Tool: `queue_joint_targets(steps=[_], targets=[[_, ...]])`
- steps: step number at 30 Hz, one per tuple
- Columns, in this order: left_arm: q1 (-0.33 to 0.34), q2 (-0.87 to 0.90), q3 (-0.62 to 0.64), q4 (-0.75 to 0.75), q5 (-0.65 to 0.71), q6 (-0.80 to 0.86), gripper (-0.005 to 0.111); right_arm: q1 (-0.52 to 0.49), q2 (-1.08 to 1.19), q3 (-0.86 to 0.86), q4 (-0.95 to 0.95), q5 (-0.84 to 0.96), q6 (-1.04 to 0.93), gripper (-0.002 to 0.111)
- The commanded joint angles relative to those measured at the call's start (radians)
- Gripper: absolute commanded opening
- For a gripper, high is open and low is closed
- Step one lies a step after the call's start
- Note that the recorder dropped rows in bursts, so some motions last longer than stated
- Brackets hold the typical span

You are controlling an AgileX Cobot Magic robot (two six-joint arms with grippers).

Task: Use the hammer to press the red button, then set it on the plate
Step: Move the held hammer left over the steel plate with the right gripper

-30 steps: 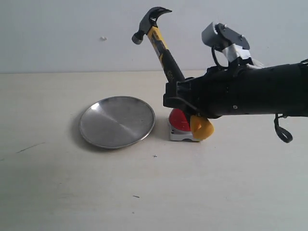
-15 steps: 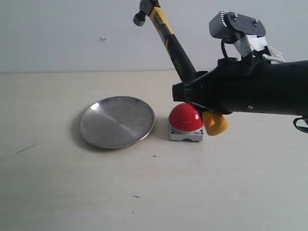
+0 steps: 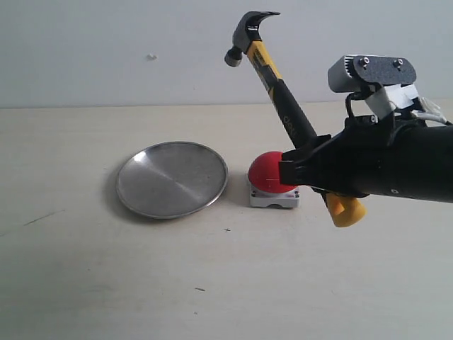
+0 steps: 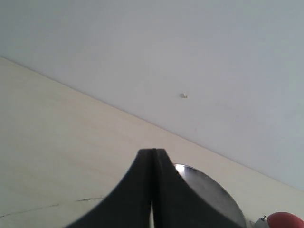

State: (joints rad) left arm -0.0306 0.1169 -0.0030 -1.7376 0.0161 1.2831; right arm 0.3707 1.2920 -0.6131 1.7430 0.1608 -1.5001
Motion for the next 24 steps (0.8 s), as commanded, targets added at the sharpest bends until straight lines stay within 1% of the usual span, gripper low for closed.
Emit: queue_joint_targets(steps=[1,5,7,10,14,15,16,17,18,19,20,21,23,24], targets=[[0.001,-0.003,0.003,-0.007,-0.001,0.0,0.0,0.002,-0.027,-0.002,0.001,0.032,-0.073,0.0],[0.001,-0.003,0.003,-0.007,-0.001,0.0,0.0,0.002,-0.02,-0.002,0.001,0.02,-0.092,0.0],[0.001,-0.003,0.003,-0.007,-0.001,0.0,0.0,0.002,-0.018,-0.03,0.001,0.045,-0.026,0.0],[0.001,-0.003,0.003,-0.007,-0.001,0.0,0.0,0.002,-0.01,-0.07,0.001,0.166,0.014,0.0],[0.001,-0.003,0.003,-0.007,-0.001,0.0,0.0,0.002,0.093,-0.093,0.001,0.34,0.047,0.0],[0.001,-0.003,0.003,-0.007,-0.001,0.0,0.0,0.002,0.115,-0.103,-0.011,0.359,0.075,0.0],[0.001,-0.003,0.003,-0.007,-0.001,0.0,0.0,0.002,0.139,-0.119,-0.087,0.36,0.139,0.0],[0.001,-0.003,0.003,-0.007,-0.001,0.0,0.0,0.002,0.166,-0.152,-0.257,0.333,0.283,0.0],[0.001,-0.003,0.003,-0.007,-0.001,0.0,0.0,0.002,0.184,-0.193,-0.492,0.306,0.493,0.0],[0.001,-0.003,0.003,-0.007,-0.001,0.0,0.0,0.002,0.189,-0.229,-0.672,0.292,0.698,0.0],[0.001,-0.003,0.003,-0.007,-0.001,0.0,0.0,0.002,0.185,-0.283,-1.008,0.271,0.99,0.0],[0.001,-0.003,0.003,-0.007,-0.001,0.0,0.0,0.002,0.175,-0.303,-1.139,0.274,1.122,0.0],[0.001,-0.003,0.003,-0.007,-0.001,0.0,0.0,0.002,0.155,-0.339,-1.318,0.278,1.306,0.0],[0.001,-0.003,0.003,-0.007,-0.001,0.0,0.0,0.002,0.148,-0.352,-1.377,0.269,1.362,0.0]])
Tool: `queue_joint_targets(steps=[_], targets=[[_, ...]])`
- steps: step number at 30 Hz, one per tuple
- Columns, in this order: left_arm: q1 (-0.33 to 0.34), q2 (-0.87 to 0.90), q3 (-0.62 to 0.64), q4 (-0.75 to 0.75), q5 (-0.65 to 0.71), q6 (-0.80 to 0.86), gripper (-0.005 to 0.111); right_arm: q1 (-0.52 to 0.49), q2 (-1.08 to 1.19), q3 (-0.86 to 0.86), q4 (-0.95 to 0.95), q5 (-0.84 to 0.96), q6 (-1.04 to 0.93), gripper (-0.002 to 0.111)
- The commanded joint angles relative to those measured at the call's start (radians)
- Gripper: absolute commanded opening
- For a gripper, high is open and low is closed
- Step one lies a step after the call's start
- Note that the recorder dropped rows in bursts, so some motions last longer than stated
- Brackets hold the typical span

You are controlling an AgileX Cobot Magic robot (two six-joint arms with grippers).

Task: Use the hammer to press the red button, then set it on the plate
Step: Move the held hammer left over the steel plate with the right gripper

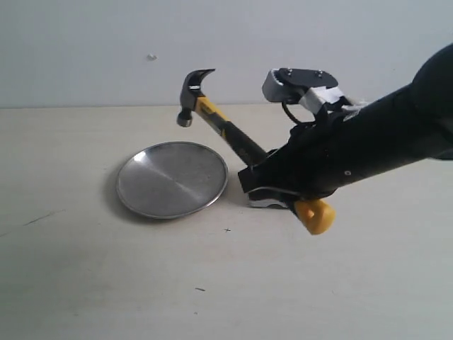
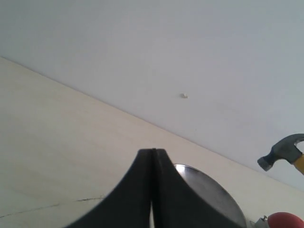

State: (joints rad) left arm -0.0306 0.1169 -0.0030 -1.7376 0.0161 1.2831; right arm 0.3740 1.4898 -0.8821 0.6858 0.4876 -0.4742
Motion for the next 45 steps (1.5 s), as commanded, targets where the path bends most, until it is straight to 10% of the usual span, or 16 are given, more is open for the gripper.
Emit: queue_joint_targets(steps=[1,25,45], targets=[[0.001,-0.003,0.003,-0.007,-0.001,0.0,0.0,-0.002,-0.059,-0.089,-0.387,-0.078,0.396,0.0],[0.001,-0.003,0.003,-0.007,-0.001,0.0,0.0,0.243,0.201,-0.053,-0.246,-0.654,0.617,0.0],[0.001,-0.003,0.003,-0.007,0.001,0.0,0.0,0.278,0.473,-0.055,-0.658,-1.098,1.428,0.0]])
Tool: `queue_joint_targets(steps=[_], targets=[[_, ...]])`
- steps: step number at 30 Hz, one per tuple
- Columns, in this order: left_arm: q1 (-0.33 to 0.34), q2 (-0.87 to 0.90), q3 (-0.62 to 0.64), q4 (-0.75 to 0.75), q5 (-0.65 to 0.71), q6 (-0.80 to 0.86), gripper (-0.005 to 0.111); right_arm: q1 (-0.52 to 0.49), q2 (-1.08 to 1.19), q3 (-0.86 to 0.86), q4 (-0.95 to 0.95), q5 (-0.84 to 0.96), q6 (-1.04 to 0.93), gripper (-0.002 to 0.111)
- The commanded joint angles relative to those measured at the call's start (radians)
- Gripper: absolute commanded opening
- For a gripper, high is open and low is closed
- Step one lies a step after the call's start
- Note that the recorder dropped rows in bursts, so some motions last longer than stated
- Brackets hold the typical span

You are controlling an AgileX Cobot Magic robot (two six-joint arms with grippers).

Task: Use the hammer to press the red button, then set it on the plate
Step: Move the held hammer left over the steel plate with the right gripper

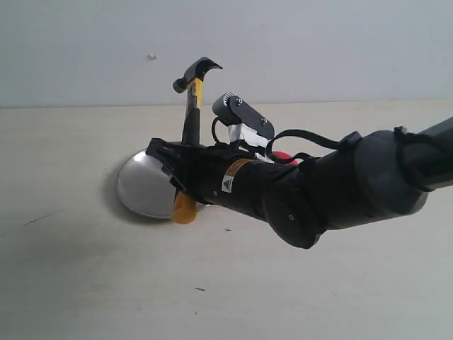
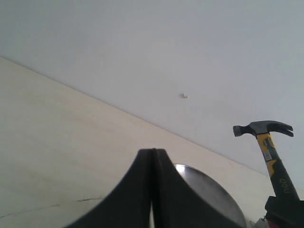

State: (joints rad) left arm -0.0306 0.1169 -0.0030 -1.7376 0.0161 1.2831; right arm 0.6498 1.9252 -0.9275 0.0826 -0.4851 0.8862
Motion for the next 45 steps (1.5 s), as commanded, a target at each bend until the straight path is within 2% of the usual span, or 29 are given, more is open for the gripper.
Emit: queue_joint_targets(steps=[1,7,16,23,28,36,45], targets=[[0.001,-0.003,0.003,-0.007,0.001,0.0,0.0,0.002,0.054,-0.01,-0.055,-0.129,0.086,0.0],[0.001,-0.003,0.003,-0.007,0.001,0.0,0.0,0.002,0.128,-0.024,-0.132,-0.252,0.203,0.0],[0.001,-0.003,0.003,-0.007,0.001,0.0,0.0,0.002,0.165,-0.139,-0.219,-0.244,0.27,0.0],[0.001,-0.003,0.003,-0.007,0.001,0.0,0.0,0.002,0.165,-0.146,-0.219,-0.248,0.267,0.0],[0.001,-0.003,0.003,-0.007,0.001,0.0,0.0,0.002,0.165,-0.146,-0.298,-0.203,0.282,0.0],[0.001,-0.003,0.003,-0.007,0.001,0.0,0.0,0.002,0.173,-0.146,-0.266,-0.196,0.334,0.0],[0.001,-0.003,0.003,-0.007,0.001,0.0,0.0,0.002,0.179,-0.146,-0.194,-0.084,0.347,0.0]])
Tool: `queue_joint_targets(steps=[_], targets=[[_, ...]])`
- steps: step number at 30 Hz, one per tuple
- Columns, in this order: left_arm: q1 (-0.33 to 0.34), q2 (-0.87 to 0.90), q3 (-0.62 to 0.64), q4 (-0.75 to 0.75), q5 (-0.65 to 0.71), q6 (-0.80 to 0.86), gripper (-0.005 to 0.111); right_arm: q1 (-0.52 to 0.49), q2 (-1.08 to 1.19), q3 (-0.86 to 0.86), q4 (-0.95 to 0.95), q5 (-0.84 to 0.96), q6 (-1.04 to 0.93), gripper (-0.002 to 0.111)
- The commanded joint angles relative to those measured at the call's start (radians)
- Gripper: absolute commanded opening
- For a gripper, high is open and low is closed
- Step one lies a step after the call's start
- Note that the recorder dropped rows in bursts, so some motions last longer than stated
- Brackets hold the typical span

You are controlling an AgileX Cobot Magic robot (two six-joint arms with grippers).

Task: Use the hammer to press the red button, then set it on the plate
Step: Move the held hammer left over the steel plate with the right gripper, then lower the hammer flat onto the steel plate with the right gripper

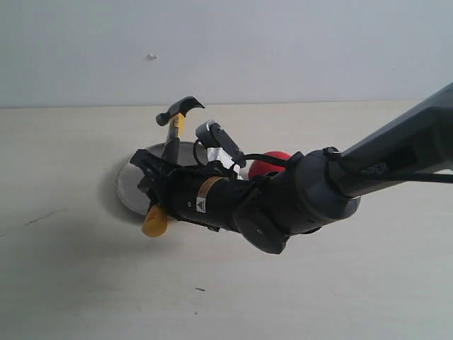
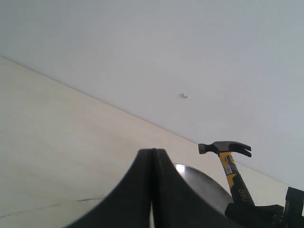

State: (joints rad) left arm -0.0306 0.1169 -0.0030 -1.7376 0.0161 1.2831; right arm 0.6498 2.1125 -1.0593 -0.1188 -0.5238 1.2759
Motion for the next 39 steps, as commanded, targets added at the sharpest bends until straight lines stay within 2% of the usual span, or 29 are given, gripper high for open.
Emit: queue_joint_targets(steps=[1,18,25,28,39], targets=[[0.001,-0.003,0.003,-0.007,0.001,0.0,0.0,0.002,-0.004,-0.018,0.008,-0.045,-0.043,0.0],[0.001,-0.003,0.003,-0.007,0.0,0.003,0.0,0.002,0.089,-0.156,-0.064,0.015,0.035,0.0],[0.001,-0.003,0.003,-0.007,0.0,0.003,0.0,0.002,0.089,-0.182,-0.064,0.146,0.035,0.004],[0.001,-0.003,0.003,-0.007,0.0,0.003,0.0,0.002,0.089,-0.182,-0.064,0.159,0.035,0.007],[0.001,-0.003,0.003,-0.007,0.0,0.003,0.0,-0.006,0.096,-0.204,-0.064,0.192,0.032,0.007]])
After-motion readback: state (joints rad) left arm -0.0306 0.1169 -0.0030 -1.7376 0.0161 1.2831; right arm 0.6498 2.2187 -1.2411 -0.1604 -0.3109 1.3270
